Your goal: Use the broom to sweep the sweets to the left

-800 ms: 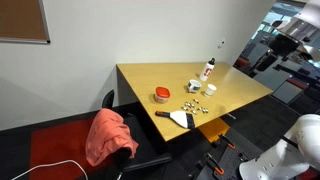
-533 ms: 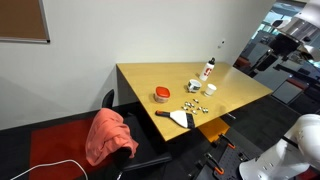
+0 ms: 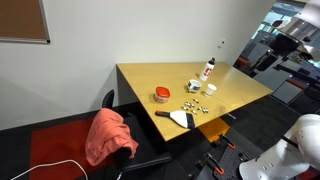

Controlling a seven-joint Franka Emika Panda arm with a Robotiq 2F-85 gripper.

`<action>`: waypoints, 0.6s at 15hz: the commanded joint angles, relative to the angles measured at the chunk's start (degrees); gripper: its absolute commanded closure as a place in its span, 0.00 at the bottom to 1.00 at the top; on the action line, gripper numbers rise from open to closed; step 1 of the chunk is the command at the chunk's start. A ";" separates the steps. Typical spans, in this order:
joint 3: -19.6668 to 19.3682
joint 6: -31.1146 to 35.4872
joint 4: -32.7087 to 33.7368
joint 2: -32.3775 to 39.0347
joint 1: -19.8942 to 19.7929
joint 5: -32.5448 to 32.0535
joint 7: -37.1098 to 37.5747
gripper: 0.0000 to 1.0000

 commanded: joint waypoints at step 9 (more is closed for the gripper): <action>-1.59 2.05 0.93 7.13 5.86 -0.06 -10.90 0.00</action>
